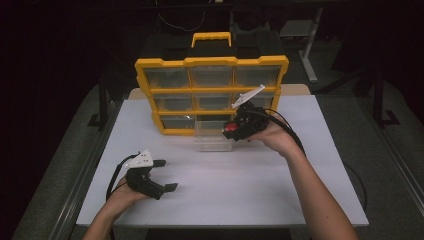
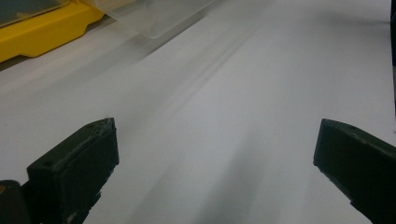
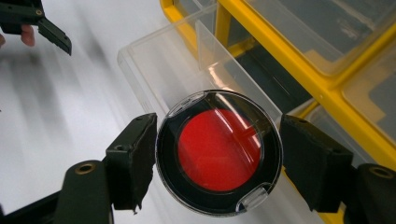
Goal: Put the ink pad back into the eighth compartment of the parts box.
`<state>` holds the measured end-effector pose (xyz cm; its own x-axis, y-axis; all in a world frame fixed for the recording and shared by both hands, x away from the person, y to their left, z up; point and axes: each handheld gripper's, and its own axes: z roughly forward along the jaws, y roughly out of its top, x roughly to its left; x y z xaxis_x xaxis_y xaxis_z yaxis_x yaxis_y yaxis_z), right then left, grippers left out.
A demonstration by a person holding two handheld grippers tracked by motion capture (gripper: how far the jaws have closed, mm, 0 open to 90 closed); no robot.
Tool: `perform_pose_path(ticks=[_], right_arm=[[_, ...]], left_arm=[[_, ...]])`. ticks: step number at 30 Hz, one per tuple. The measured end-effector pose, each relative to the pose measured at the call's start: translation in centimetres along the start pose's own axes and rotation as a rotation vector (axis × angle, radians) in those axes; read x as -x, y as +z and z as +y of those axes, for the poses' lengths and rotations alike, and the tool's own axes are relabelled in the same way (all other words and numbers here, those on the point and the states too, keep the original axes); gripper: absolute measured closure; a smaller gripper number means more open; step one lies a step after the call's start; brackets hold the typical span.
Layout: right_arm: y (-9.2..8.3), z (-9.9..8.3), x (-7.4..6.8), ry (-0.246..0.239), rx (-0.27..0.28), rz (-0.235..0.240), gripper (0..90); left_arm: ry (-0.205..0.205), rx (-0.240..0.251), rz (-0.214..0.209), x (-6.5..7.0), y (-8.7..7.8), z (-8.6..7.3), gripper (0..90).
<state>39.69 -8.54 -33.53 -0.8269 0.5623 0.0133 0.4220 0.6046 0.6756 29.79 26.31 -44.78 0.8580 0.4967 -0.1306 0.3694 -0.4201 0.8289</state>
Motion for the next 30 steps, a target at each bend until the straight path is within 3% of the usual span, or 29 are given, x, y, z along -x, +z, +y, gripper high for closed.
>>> perform_pose_path(ticks=[30], right_arm=[[3.6,2.8,-0.8,-0.023,0.001,0.012,28.6]], left_arm=[[-0.003,0.009,0.0,0.0,-0.1,0.0,0.0]])
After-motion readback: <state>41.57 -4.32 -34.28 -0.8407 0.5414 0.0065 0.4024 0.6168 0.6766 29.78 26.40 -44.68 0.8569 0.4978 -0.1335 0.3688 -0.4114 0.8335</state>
